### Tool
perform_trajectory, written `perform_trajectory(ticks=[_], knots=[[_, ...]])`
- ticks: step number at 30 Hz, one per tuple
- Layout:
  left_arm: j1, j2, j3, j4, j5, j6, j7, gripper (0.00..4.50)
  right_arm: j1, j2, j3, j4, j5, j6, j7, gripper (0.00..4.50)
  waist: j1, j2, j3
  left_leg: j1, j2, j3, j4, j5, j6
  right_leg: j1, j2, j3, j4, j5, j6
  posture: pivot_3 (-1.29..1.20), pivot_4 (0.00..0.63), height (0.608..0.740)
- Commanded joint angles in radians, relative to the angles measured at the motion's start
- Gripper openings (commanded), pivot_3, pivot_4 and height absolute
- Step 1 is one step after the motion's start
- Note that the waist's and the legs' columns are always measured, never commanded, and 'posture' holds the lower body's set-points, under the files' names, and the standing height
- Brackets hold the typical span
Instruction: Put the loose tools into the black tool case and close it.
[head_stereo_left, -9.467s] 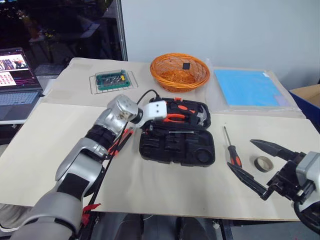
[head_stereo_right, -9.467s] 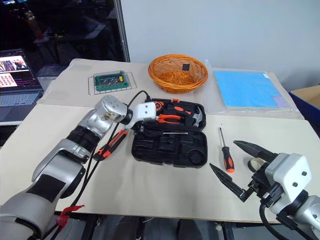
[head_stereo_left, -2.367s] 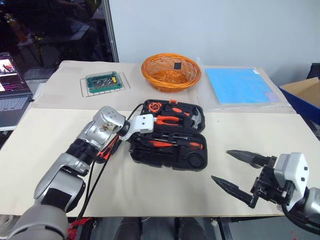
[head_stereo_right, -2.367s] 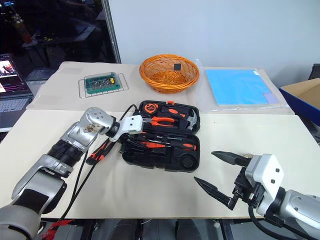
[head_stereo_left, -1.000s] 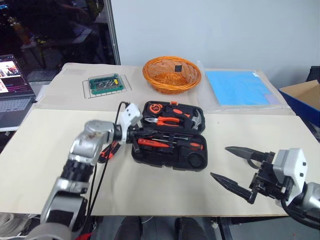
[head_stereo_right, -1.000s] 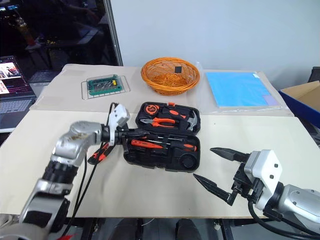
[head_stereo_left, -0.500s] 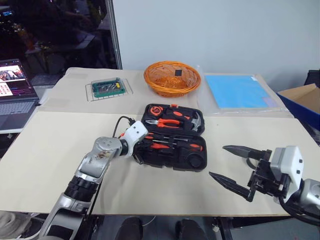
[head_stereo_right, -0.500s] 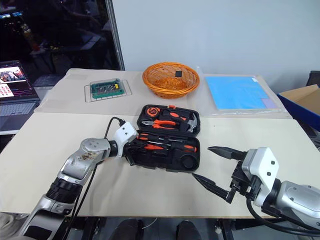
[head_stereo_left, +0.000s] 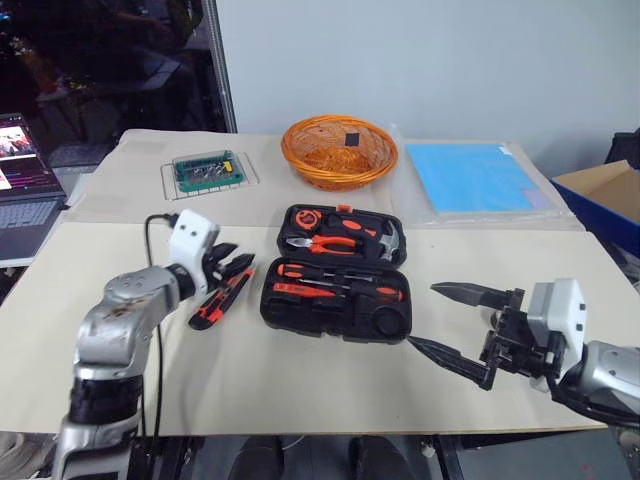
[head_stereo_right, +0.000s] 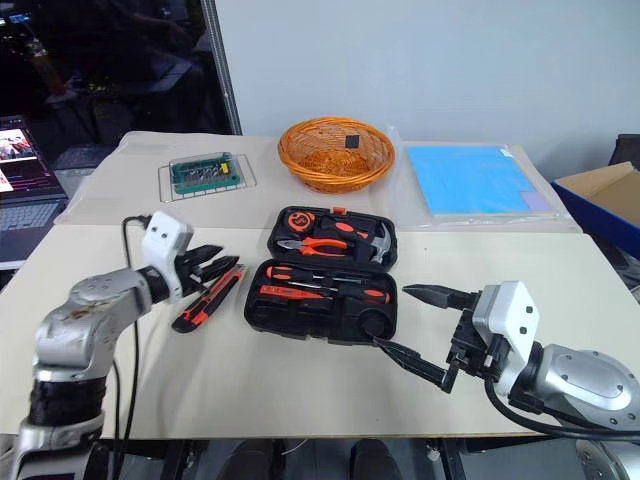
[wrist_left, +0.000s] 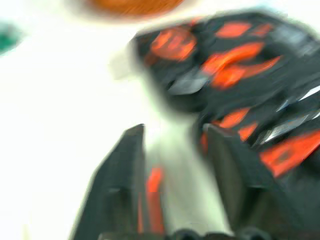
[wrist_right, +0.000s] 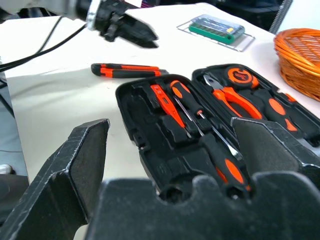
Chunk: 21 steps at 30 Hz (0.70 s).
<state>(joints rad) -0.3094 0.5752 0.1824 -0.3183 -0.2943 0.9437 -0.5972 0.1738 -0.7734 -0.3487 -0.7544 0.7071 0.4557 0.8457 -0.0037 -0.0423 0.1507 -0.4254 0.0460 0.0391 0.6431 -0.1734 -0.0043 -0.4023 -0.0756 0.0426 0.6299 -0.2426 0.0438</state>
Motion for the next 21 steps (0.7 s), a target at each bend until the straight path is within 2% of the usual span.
perform_trajectory(ticks=[1,7,10,14,17,21], knots=[[0.025,0.039,-0.019,-0.065,-0.022,0.088,0.009,3.92,-0.027,-0.006,0.009,0.011,-0.006,-0.032,0.017,4.50,0.006,-0.001,0.000,0.000,0.000,0.000,0.000,0.000,0.000,0.000,0.000,0.000,0.000,-0.001,-0.001,0.00,0.150,0.740],[0.059,0.062,-0.097,-0.041,-0.002,0.129,0.042,3.92,-0.040,-0.010,0.013,0.018,-0.009,-0.031,0.028,4.50,0.009,-0.001,0.001,0.000,0.001,0.002,0.000,0.000,0.000,-0.002,-0.001,0.000,0.000,-0.002,-0.005,0.00,0.150,0.740],[0.065,0.067,-0.122,-0.003,0.019,0.087,0.055,3.25,-0.035,-0.011,0.003,0.012,-0.008,-0.027,0.029,4.50,0.011,-0.001,0.001,0.000,0.001,0.002,0.000,0.000,0.000,-0.002,-0.001,0.000,0.000,-0.003,-0.006,0.00,0.150,0.740],[0.071,0.065,-0.119,-0.002,0.007,0.031,0.037,1.77,-0.017,-0.011,-0.015,0.004,-0.007,-0.025,0.028,4.50,0.013,-0.001,0.001,0.000,0.002,0.003,0.000,0.000,-0.001,-0.002,-0.001,0.000,0.000,-0.003,-0.006,0.00,0.150,0.740],[0.071,0.051,-0.091,-0.005,-0.011,-0.029,0.021,1.76,-0.007,-0.008,-0.019,0.000,-0.009,-0.027,0.023,4.50,0.015,-0.001,0.001,0.000,0.002,0.003,0.000,-0.003,-0.004,-0.002,-0.002,0.000,0.000,-0.003,-0.006,0.00,0.150,0.740],[-0.034,0.033,-0.017,-0.049,-0.161,-0.141,-0.130,1.76,0.033,0.008,-0.053,-0.016,-0.003,-0.027,-0.001,4.50,0.017,-0.002,0.001,-0.003,0.003,0.003,0.000,-0.002,-0.004,-0.004,-0.002,0.000,-0.001,-0.002,-0.008,0.00,0.150,0.740]])
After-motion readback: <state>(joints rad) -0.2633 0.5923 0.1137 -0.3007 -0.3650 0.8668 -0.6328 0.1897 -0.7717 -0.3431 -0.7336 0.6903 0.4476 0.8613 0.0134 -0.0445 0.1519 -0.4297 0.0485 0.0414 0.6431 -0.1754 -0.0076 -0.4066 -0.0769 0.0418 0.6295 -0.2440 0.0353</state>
